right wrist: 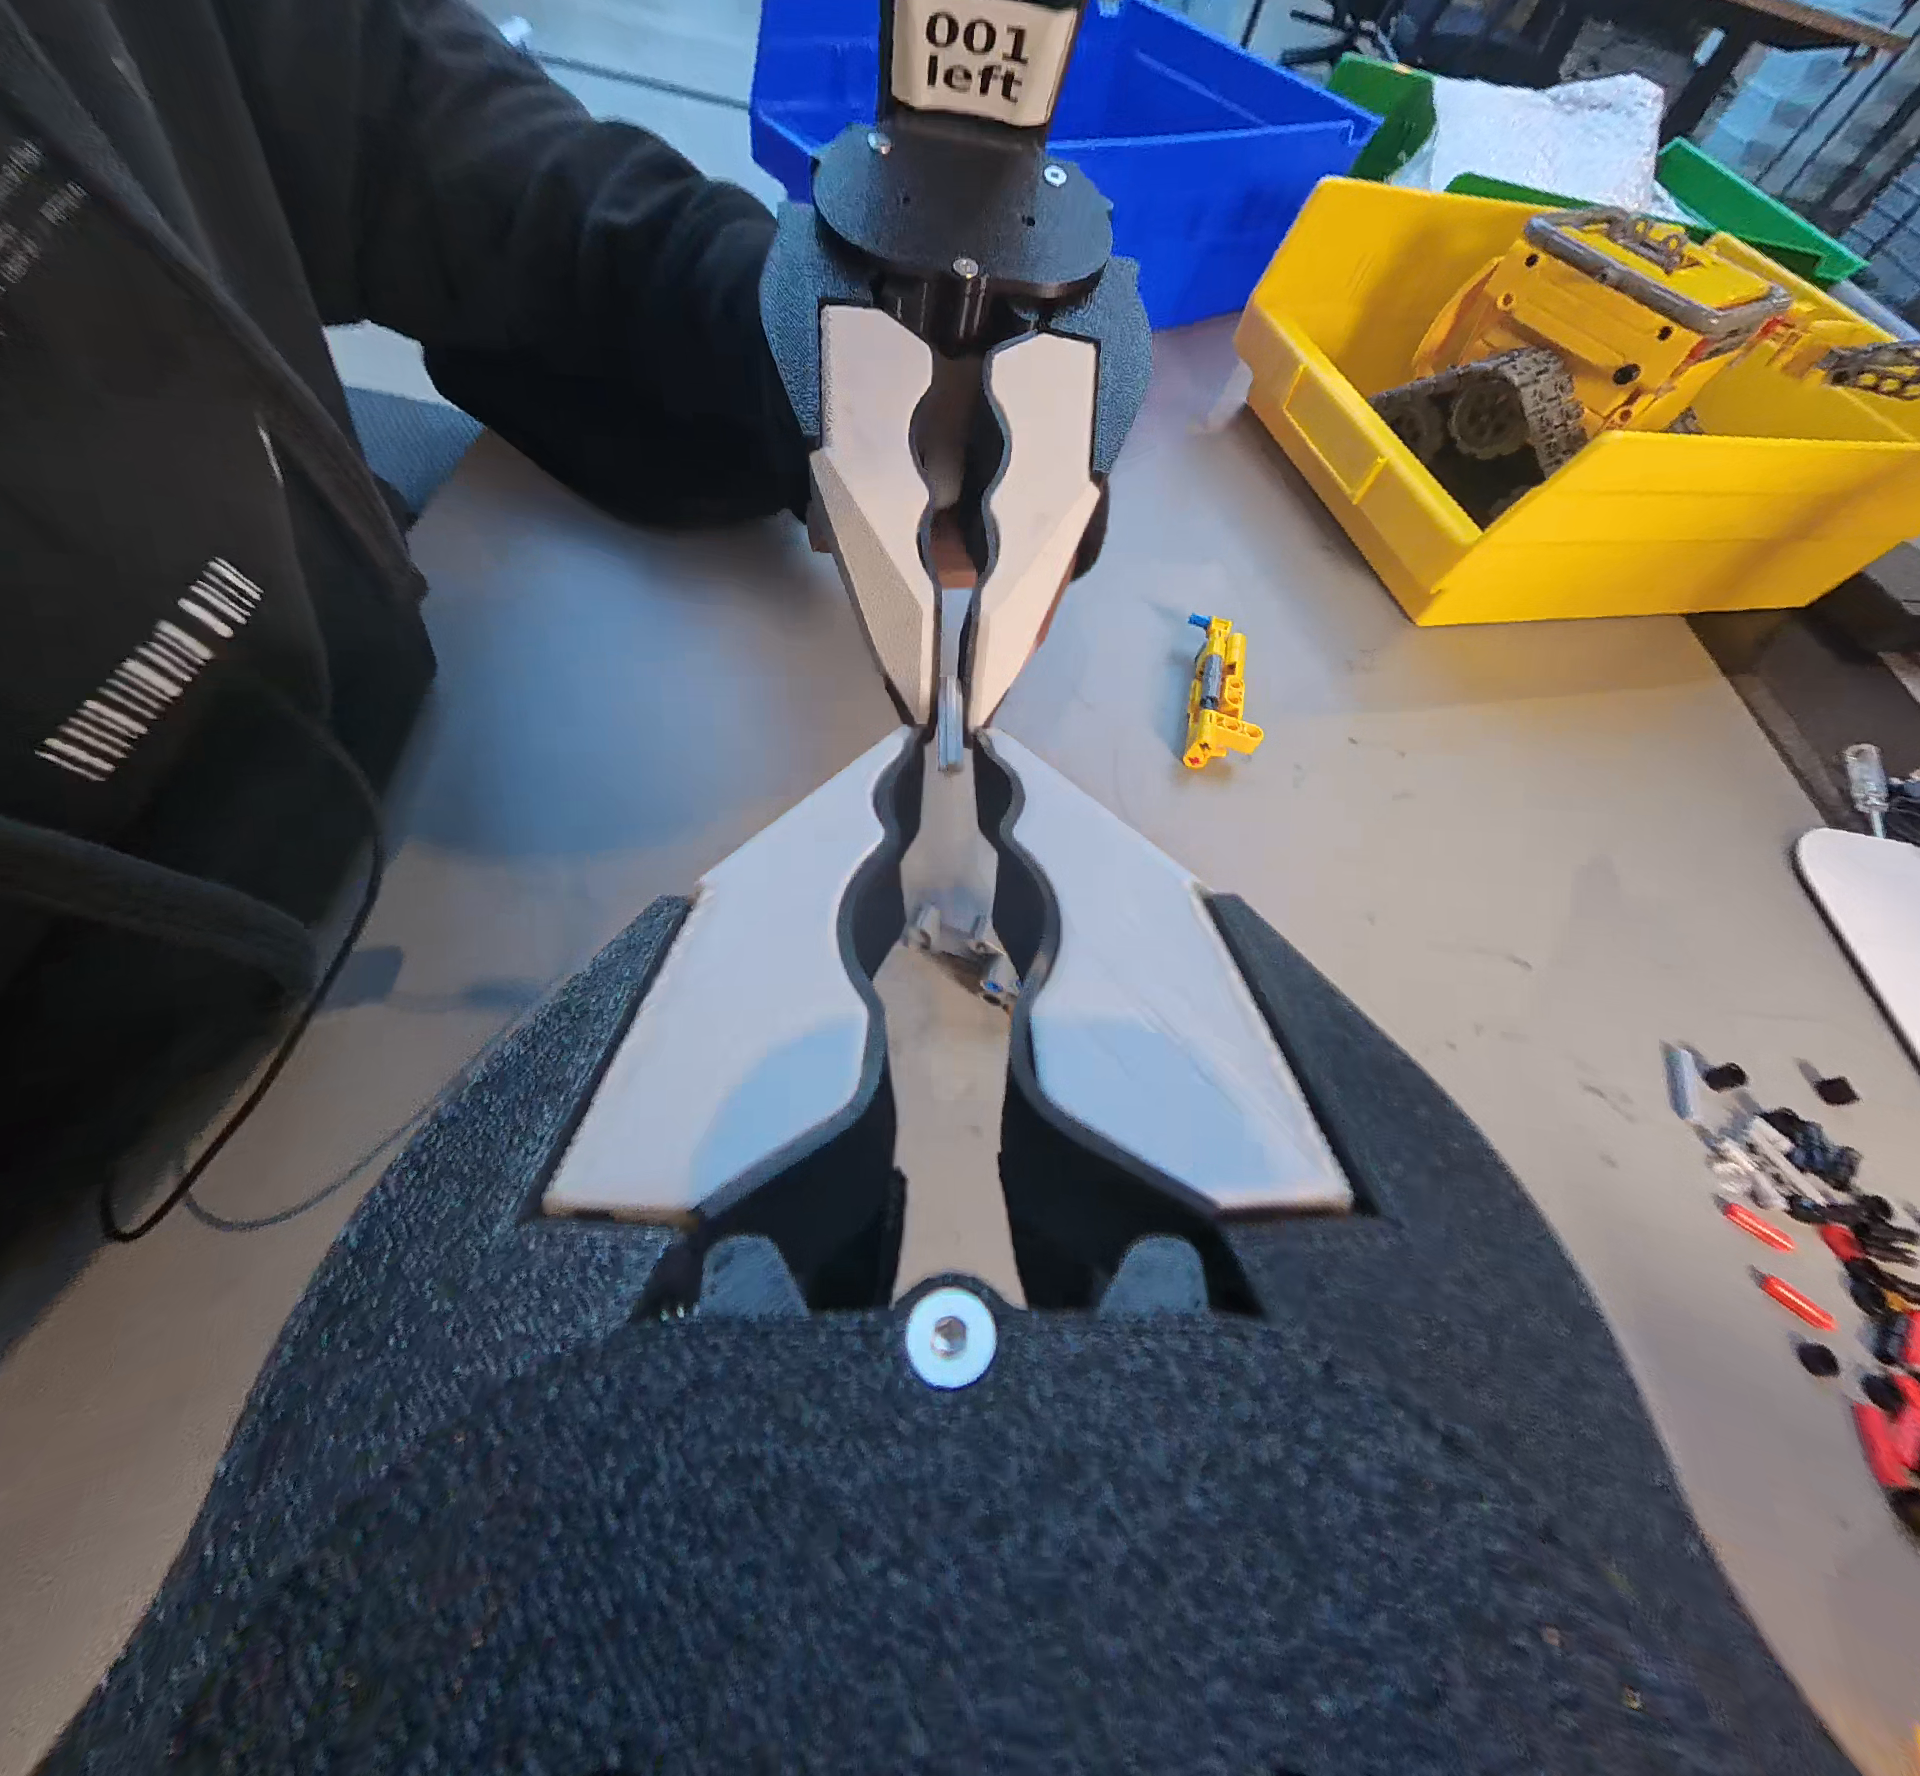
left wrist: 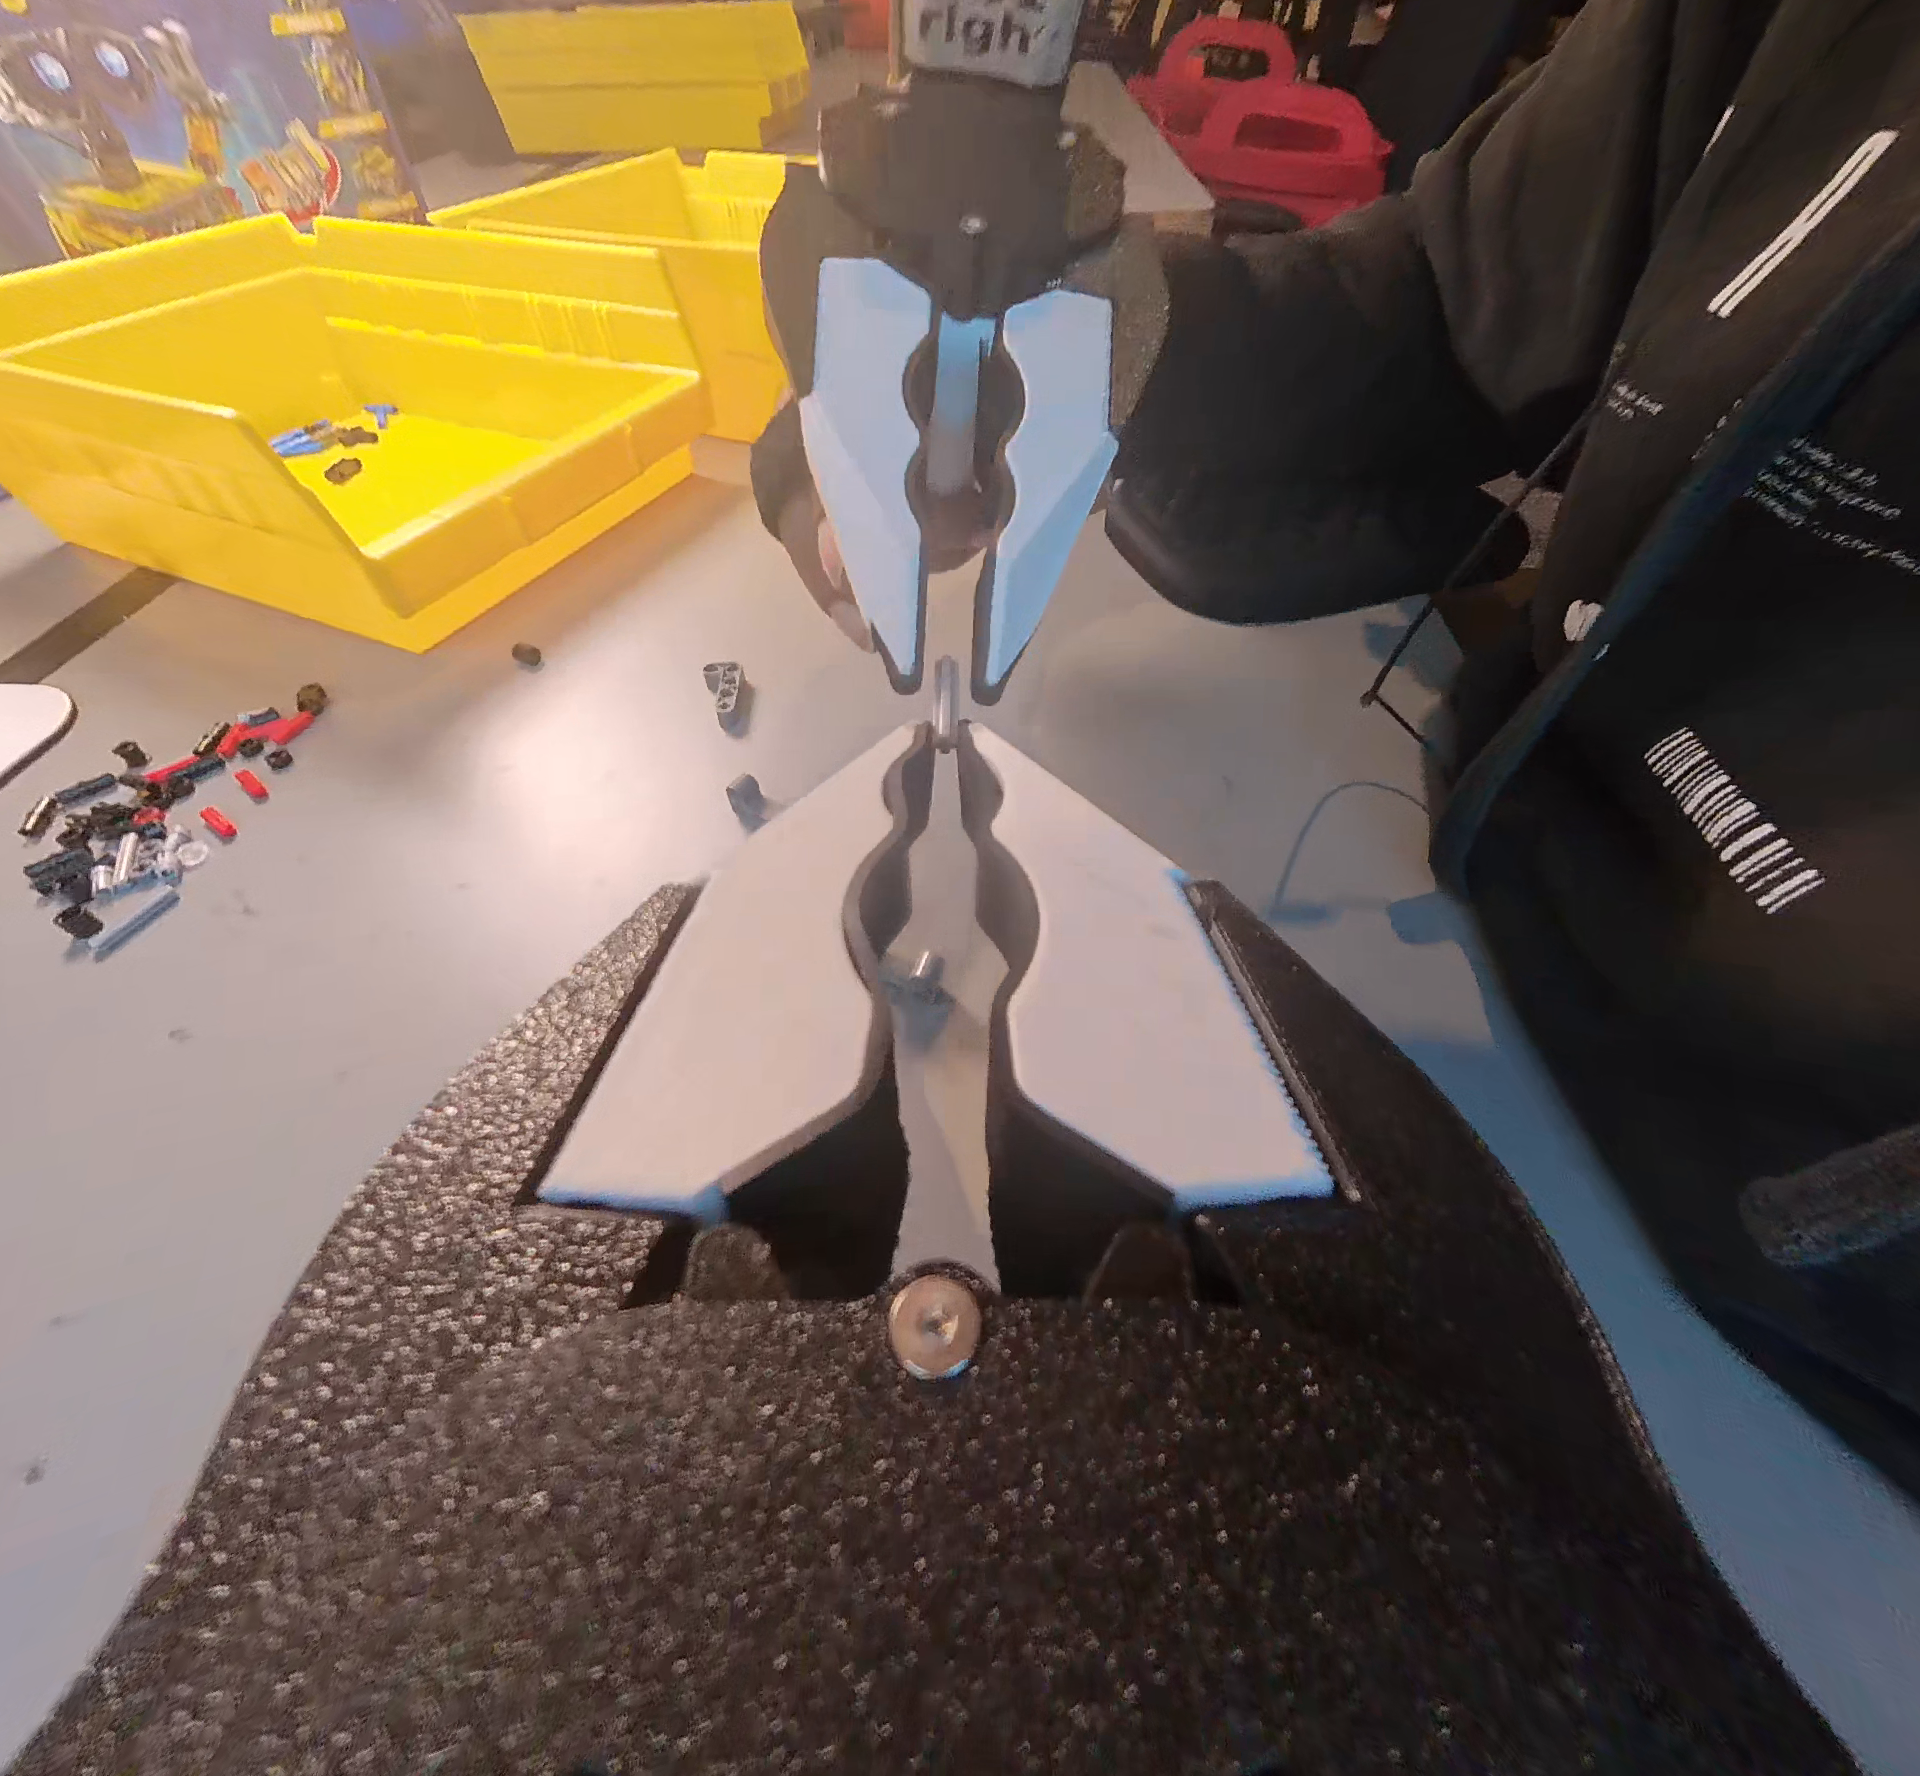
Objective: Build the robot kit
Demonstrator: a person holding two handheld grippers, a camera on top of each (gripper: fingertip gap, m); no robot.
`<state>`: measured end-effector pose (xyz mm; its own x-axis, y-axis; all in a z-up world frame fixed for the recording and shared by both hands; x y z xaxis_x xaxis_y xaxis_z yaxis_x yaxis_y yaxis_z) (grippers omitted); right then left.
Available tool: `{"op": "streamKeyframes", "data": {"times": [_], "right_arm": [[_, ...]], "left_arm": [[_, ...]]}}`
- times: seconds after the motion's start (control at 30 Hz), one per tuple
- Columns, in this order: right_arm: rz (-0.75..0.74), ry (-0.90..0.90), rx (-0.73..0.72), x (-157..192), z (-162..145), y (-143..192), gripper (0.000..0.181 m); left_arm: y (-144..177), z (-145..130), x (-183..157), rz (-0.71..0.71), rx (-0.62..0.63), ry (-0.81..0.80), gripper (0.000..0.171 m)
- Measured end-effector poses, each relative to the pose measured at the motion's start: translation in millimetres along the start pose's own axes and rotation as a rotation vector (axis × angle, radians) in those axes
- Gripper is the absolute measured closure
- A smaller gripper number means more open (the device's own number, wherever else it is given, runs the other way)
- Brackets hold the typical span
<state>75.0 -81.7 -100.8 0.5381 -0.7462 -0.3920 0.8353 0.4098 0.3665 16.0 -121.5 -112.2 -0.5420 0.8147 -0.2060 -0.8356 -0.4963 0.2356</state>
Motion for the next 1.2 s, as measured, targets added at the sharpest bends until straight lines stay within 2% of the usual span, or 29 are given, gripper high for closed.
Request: {"op": "streamKeyframes", "data": {"times": [0.13, 0.53, 0.6, 0.67, 0.77, 1.0, 1.13, 1.2], "right_arm": [[0.011, -0.030, -0.080, 1.3, 5.9, 3.6, 0.175], [0.002, -0.034, -0.122, 1.2, 9.9, 3.5, 0.177], [0.014, -0.051, -0.105, 2.2, 7.5, 2.9, 0.177], [-0.003, -0.071, -0.084, 1.9, 1.0, 6.1, 0.177], [-0.043, -0.149, -0.024, 3.1, -19.8, 16.9, 0.177], [-0.093, -0.220, 0.041, 16.2, -42.5, 22.3, 0.177], [-0.106, -0.233, 0.055, 13.3, -49.4, 20.4, 0.177], [-0.106, -0.225, 0.070, 13.7, -52.9, 18.9, 0.177]], "left_arm": [[1.5, 4.9, -4.9, -0.021, -0.034, -0.017, 0.168], [1.7, 5.4, -6.9, -0.065, -0.047, 0.031, 0.168], [0.6, 1.0, -5.2, -0.072, -0.013, 0.059, 0.167], [0.2, -8.1, 3.6, -0.026, 0.045, 0.071, 0.154], [-2.3, -24.8, 23.3, 0.092, 0.155, 0.060, 0.155], [-20.5, -42.5, 35.4, 0.096, 0.343, -0.074, 0.154], [-22.9, -47.9, 38.8, 0.121, 0.386, -0.149, 0.143], [-24.4, -46.4, 40.8, 0.116, 0.382, -0.148, 0.146]]}}
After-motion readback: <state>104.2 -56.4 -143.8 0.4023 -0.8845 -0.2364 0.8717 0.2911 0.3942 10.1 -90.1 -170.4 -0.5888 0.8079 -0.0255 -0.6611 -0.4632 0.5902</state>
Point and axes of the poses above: each gripper's, where its closed fingertips meet, y back along the fingers, z out of its top, x = y × z across the jaws, the point moved 4 cm from there along y, back along the fingers, and after that the axes turned 14 degrees about y, right-handed, at the moved point
